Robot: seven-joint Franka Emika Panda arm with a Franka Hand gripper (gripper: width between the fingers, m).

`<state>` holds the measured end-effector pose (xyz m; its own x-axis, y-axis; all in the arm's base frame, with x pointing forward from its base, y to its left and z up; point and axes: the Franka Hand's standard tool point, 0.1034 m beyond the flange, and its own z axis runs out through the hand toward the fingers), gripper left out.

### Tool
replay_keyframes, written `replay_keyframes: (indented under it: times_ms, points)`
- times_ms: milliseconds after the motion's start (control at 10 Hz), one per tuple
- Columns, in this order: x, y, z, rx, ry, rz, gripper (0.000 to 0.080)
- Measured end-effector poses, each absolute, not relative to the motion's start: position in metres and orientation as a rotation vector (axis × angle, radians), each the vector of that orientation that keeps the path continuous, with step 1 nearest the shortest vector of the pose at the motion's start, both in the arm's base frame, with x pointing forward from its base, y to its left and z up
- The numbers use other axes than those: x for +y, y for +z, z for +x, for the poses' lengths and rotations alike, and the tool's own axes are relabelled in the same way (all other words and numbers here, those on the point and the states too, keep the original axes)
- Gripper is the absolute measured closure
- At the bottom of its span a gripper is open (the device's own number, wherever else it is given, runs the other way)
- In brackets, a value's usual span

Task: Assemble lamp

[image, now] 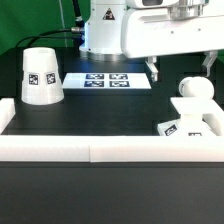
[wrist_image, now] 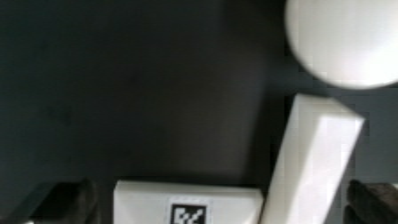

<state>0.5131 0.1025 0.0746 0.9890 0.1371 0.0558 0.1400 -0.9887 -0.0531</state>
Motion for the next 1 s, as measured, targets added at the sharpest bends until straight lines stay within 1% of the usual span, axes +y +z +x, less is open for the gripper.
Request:
replay_keyframes:
  times_ms: [200, 300, 600, 1000]
  points:
    - [0.116, 0.082, 0.502, -0.186, -0.074, -3.078, 0.0101]
    - [0.129, 0.084, 0.494, -0.161, -0.067, -3.077, 0.0101]
    - [0.151, 0.076, 0.486, -0.153, -0.066, -3.073, 0.0101]
    - [0.15, 0.075, 0.485, -0.165, -0.064, -3.074, 0.0101]
